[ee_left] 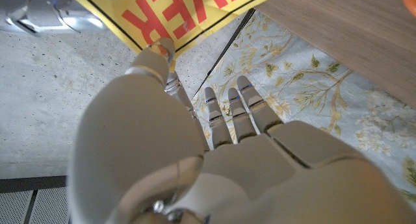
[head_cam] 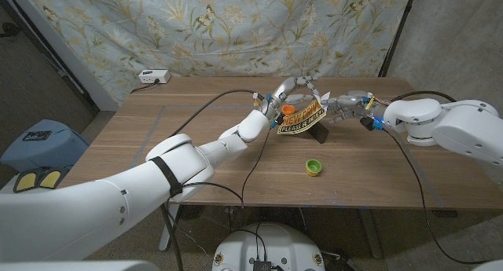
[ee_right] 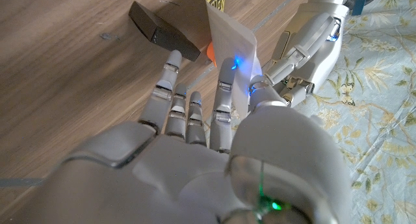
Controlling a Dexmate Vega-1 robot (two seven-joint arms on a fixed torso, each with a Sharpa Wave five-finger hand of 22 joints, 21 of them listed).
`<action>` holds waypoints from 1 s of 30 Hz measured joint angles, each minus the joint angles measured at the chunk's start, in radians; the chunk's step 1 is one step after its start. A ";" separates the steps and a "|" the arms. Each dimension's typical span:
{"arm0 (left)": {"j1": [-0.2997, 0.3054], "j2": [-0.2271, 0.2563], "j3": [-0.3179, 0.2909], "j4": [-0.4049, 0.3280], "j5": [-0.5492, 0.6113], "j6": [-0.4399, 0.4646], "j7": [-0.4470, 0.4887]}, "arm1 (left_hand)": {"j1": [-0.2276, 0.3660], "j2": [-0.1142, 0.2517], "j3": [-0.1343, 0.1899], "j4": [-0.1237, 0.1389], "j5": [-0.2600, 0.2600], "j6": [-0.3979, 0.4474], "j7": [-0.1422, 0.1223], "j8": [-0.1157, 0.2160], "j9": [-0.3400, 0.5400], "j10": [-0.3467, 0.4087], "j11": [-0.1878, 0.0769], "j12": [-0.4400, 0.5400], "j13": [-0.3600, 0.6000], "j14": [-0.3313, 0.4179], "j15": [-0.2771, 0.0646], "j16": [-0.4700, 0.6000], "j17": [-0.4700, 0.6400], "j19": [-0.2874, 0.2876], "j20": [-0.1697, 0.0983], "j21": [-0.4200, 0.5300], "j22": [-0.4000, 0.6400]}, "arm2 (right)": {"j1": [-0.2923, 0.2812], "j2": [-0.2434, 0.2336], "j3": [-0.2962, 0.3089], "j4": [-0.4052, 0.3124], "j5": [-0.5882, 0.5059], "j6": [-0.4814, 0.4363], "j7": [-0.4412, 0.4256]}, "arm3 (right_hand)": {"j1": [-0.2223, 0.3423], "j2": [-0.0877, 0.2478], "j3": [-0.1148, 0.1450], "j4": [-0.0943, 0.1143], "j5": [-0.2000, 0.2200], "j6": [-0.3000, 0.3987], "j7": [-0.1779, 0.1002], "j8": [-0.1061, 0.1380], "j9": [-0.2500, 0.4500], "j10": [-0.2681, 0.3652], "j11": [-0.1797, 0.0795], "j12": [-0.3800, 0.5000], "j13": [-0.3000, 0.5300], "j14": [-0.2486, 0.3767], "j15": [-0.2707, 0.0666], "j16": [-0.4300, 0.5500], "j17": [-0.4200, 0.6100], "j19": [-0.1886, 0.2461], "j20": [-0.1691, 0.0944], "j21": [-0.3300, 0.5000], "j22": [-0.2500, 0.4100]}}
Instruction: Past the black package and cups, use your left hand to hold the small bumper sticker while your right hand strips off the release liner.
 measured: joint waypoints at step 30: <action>-0.001 0.002 -0.005 0.003 -0.015 0.034 -0.032 | 0.006 0.009 -0.008 0.000 0.000 -0.006 0.002 0.000 0.008 0.004 -0.004 0.000 0.000 -0.002 -0.009 0.000 0.000 0.000 -0.011 0.000 0.000 | -0.026 0.005 0.016 0.014 0.008 0.022 -0.031 | 0.045 0.034 0.080 0.005 0.000 0.098 -0.041 0.042 -0.016 0.088 -0.005 0.012 -0.004 0.058 -0.012 0.036 0.023 0.030 -0.044 0.008 0.003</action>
